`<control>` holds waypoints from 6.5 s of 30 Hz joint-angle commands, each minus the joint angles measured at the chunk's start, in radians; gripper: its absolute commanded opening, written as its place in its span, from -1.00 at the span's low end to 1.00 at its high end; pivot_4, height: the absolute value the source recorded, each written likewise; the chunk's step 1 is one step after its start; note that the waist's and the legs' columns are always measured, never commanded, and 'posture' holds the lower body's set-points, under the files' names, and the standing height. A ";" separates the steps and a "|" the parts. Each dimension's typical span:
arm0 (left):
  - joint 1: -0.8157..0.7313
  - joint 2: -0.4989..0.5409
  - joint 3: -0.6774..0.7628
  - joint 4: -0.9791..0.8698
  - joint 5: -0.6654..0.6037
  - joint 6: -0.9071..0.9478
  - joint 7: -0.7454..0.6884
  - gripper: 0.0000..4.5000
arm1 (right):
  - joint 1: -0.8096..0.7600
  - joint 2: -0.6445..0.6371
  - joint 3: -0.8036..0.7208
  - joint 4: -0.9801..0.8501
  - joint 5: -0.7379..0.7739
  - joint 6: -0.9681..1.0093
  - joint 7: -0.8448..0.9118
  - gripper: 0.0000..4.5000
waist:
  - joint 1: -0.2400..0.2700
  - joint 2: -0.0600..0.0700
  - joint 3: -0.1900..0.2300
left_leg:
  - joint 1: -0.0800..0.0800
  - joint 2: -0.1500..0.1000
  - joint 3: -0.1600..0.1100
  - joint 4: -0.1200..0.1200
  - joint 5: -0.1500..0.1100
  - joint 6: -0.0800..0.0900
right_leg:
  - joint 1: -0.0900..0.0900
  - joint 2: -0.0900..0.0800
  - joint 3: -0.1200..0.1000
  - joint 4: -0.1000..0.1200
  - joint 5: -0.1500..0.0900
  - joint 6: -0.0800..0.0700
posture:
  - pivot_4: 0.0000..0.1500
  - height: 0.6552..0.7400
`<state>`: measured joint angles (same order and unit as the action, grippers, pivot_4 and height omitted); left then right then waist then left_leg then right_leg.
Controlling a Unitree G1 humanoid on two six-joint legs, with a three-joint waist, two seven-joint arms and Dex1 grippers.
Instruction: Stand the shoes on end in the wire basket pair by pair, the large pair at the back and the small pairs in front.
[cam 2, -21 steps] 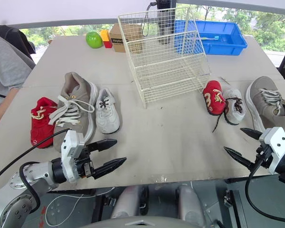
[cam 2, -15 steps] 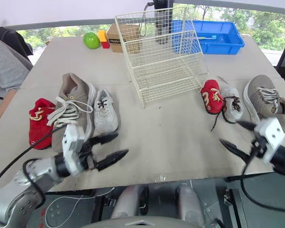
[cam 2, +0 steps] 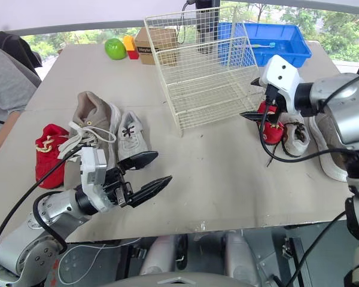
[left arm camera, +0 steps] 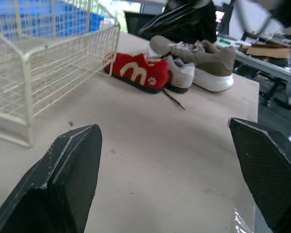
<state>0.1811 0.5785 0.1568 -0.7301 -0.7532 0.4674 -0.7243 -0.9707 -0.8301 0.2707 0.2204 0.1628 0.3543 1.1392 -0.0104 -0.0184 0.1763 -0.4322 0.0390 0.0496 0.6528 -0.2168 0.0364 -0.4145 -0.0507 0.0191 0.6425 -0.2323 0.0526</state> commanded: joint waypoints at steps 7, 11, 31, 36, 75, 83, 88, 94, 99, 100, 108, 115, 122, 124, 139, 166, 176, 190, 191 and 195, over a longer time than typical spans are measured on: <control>0.020 -0.013 -0.027 -0.058 0.068 -0.098 0.002 0.99 | -0.375 0.196 0.211 0.709 -0.332 -0.449 0.124 0.98 | -0.006 0.000 0.000 | 0.001 0.000 0.002 0.000 0.000 0.000 | 0.000 0.000 0.000 0.001 0.000 0.000 | 1.00 1.00; 0.034 -0.019 -0.025 -0.070 0.079 -0.114 0.018 1.00 | -0.444 0.254 0.249 0.912 -0.435 -0.560 0.105 0.18 | -0.003 0.001 0.000 | 0.000 0.000 0.001 0.000 0.000 0.000 | 0.000 0.000 -0.001 0.001 0.000 0.000 | 1.00 1.00; 0.125 -0.022 -0.043 -0.101 0.092 -0.127 0.060 1.00 | -0.225 0.196 0.205 0.151 -0.284 -0.078 0.475 -0.98 | -0.005 0.005 0.002 | 0.001 0.002 -0.001 -0.002 0.000 -0.001 | -0.002 -0.001 -0.003 0.004 0.001 0.001 | 1.00 1.00; 0.129 -0.024 -0.058 -0.110 0.095 -0.117 0.073 1.00 | -0.164 0.152 0.224 -0.091 -0.284 0.182 0.469 -0.98 | -0.004 0.005 0.002 | 0.001 0.001 -0.001 -0.002 0.000 -0.001 | -0.002 -0.001 -0.002 0.004 0.001 0.000 | 1.00 1.00; 0.118 0.003 -0.028 -0.029 0.065 -0.159 -0.016 1.00 | 0.258 0.145 -0.410 -0.846 0.325 0.900 -0.036 0.96 | 0.003 0.001 0.000 | 0.000 0.001 -0.002 0.000 0.000 0.000 | 0.000 -0.001 -0.003 0.003 0.000 0.000 | 1.00 1.00; -0.012 0.031 -0.075 0.021 0.002 -0.096 -0.078 1.00 | 0.572 0.183 -0.869 -0.983 0.372 0.847 -0.243 0.96 | 0.016 0.000 -0.001 | 0.001 0.000 -0.002 0.001 0.000 0.000 | 0.001 -0.001 -0.002 0.003 0.000 0.000 | 1.00 1.00; -0.106 0.037 -0.104 0.090 -0.030 -0.063 -0.137 1.00 | 0.749 0.153 -1.104 -0.934 0.376 0.876 -0.324 0.96 | 0.024 0.000 -0.001 | 0.000 -0.001 0.000 0.001 0.000 0.000 | 0.002 0.000 -0.003 0.003 0.000 0.000 | 1.00 1.00; -0.186 0.026 -0.146 0.156 -0.024 -0.056 -0.199 1.00 | 0.939 0.046 -1.138 -0.853 0.239 0.788 -0.445 0.96 | 0.017 0.001 -0.002 | 0.002 0.000 0.000 0.001 0.000 0.000 | 0.002 0.002 -0.001 0.003 0.000 0.000 | 1.00 1.00; -0.270 -0.002 -0.180 0.209 -0.031 -0.041 -0.219 1.00 | 1.019 0.110 -1.099 -0.861 0.149 0.776 -0.604 0.96 | 0.020 0.002 -0.003 | 0.001 0.000 0.000 0.001 0.000 0.000 | 0.002 0.002 -0.001 0.003 0.000 0.000 | 1.00 1.00; -0.274 -0.005 -0.183 0.205 -0.039 -0.034 -0.219 1.00 | 1.032 0.124 -1.100 -0.867 0.142 0.770 -0.620 0.96 | 0.021 0.002 -0.003 | 0.001 0.000 0.000 0.002 0.000 0.000 | 0.002 0.002 -0.001 0.003 0.000 0.000 | 1.00 1.00; -0.320 -0.017 -0.201 0.190 -0.033 -0.017 -0.217 1.00 | 1.022 0.221 -1.094 -0.829 0.148 0.744 -0.717 0.96 | 0.020 0.002 -0.003 | 0.002 0.000 -0.001 0.002 0.000 0.000 | 0.002 0.003 0.001 0.003 0.000 0.000 | 1.00 1.00; -0.348 -0.039 -0.175 0.121 -0.101 0.016 -0.171 1.00 | 0.893 0.252 -1.013 -0.596 0.144 0.701 -0.799 0.96 | 0.015 0.002 -0.003 | 0.002 -0.001 -0.001 0.002 0.000 0.000 | 0.002 0.003 0.002 0.003 0.000 0.000 | 1.00 1.00; -0.372 -0.019 -0.145 0.016 -0.203 0.076 -0.086 1.00 | 0.876 0.233 -1.008 -0.447 0.173 0.668 -0.789 0.24 | 0.007 0.001 -0.005 | 0.002 0.000 -0.001 0.002 0.000 0.000 | 0.003 0.003 0.002 0.003 0.001 0.002 | 1.00 1.00; -0.411 -0.023 -0.153 0.020 -0.219 0.098 -0.054 1.00 | 0.899 0.231 -0.999 -0.451 0.177 0.656 -0.782 -0.07 | 0.009 0.000 -0.006 | 0.002 -0.001 -0.001 0.002 0.000 0.000 | 0.005 0.004 0.002 0.003 0.000 0.001 | 1.00 1.00; -0.576 -0.122 -0.164 0.120 -0.280 0.160 0.061 1.00 | 0.931 -0.024 -1.210 -0.752 0.293 0.515 -0.630 -0.99 | 0.017 0.013 -0.011 | 0.001 -0.002 -0.001 0.005 0.000 0.000 | 0.004 0.005 0.006 0.003 0.001 0.003 | 1.00 1.00; -1.182 0.363 -0.162 0.749 -0.267 0.446 -0.431 1.00 | -0.212 -0.293 -0.104 -0.447 0.436 0.241 0.297 -0.99 | -0.003 -0.003 0.002 | -0.001 -0.002 0.000 0.001 0.000 0.000 | 0.001 0.004 0.004 0.001 -0.001 0.003 | 1.00 1.00; -1.239 0.377 -0.359 0.763 0.039 0.318 -0.743 0.03 | -0.317 -0.124 -0.087 -0.358 0.329 0.170 0.336 -1.00 | -0.002 -0.002 0.002 | -0.025 -0.001 0.000 0.007 0.003 -0.005 | -0.025 0.005 0.003 0.012 0.001 0.007 | 1.00 1.00; -1.132 0.076 0.047 0.571 0.118 0.258 0.013 -0.95 | 0.121 0.021 -0.507 -0.560 0.413 0.634 -0.305 0.57 | 0.024 -0.004 0.002 | -0.034 -0.001 -0.003 0.025 0.001 0.000 | -0.027 0.004 0.000 0.025 0.000 0.009 | 1.00 1.00; -1.131 0.052 0.055 0.555 0.128 0.250 0.054 -0.95 | 0.126 0.056 -0.516 -0.592 0.426 0.666 -0.352 0.57 | 0.024 -0.004 0.002 | -0.034 0.000 -0.004 0.027 0.001 0.000 | -0.026 0.004 0.000 0.026 0.000 0.009 | 1.00 1.00; -1.085 -0.048 -0.003 0.465 0.269 0.089 0.182 -0.95 | 0.014 0.416 -0.538 -0.691 0.466 0.861 -0.711 0.57 | 0.005 -0.002 0.002 | -0.031 -0.001 -0.005 0.029 0.003 -0.005 | -0.030 0.004 0.005 0.037 0.000 0.009 | 1.00 1.00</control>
<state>-0.9013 0.5487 0.1485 -0.1903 -0.5279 0.6406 -0.5985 -0.8963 -0.4691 -0.2458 -0.3948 0.6090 1.1559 0.5682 -0.0056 -0.0203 0.1785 -0.4634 0.0379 0.0451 0.6815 -0.2134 0.0317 -0.4447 -0.0466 0.0245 0.6804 -0.2321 0.0618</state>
